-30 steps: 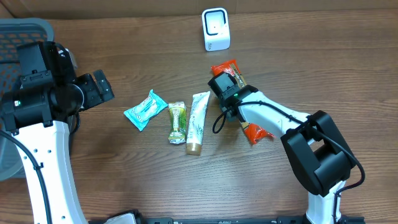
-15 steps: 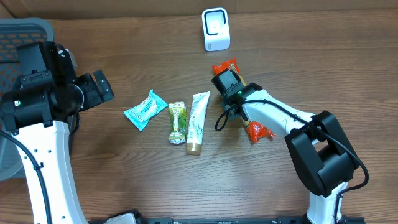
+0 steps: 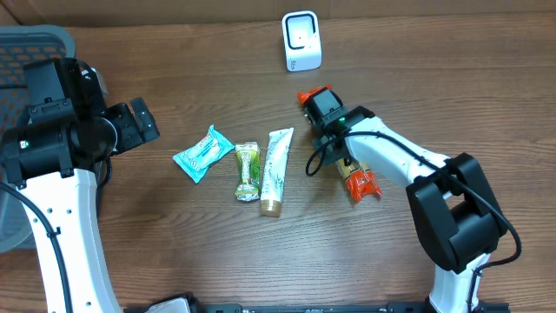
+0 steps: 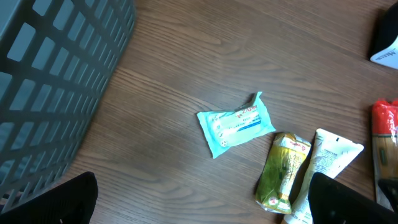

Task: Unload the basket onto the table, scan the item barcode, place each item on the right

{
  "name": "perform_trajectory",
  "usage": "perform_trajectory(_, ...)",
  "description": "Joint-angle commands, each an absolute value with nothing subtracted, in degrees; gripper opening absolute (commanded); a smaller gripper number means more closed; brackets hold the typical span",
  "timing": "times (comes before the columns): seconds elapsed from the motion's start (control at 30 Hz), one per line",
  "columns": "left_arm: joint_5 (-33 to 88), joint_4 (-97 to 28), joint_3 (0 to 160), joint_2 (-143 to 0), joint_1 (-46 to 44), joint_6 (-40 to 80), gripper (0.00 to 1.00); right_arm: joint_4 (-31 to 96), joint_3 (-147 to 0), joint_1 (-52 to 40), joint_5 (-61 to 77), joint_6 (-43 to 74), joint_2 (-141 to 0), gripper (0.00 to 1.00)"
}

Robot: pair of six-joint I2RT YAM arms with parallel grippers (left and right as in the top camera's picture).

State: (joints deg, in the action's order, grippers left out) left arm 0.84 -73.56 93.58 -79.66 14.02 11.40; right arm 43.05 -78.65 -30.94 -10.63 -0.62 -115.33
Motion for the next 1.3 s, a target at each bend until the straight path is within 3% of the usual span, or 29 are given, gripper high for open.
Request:
perform_trajectory(0.0,1.1,-73.5,94.6,-79.5,14.2,10.3,1.0,45.7,-78.2,-29.2,5.8,-0.3,-112.9,0.04)
perform_trajectory(0.47,1.1,-73.5,94.6,-79.5,14.2,10.3,1.0,51.0,-76.5,-12.8,49.2,-10.0,-103.3,0.04)
perform_trajectory(0.67,1.1,-73.5,94.6,-79.5,14.2,10.3,1.0,45.5,-69.5,-6.8,52.3,-9.8,-104.0,0.04)
perform_trajectory(0.97,1.1,-73.5,94.6,-79.5,14.2,10.3,1.0,32.8,-61.8,-3.7,47.3,0.0,-105.4,0.04)
perform_trajectory(1.0,1.1,-73.5,94.6,-79.5,14.2,10.3,1.0,32.7,-61.8,-3.4,43.7,0.8,-105.4,0.05)
perform_trajectory(1.1,1.1,-73.5,94.6,-79.5,14.2,10.3,1.0,32.6,-61.8,-2.2,29.2,6.1,-105.4,0.26)
perform_trajectory(1.27,1.1,-73.5,94.6,-79.5,14.2,10.3,1.0,33.1,-61.8,-0.4,19.8,8.8,-105.4,0.41)
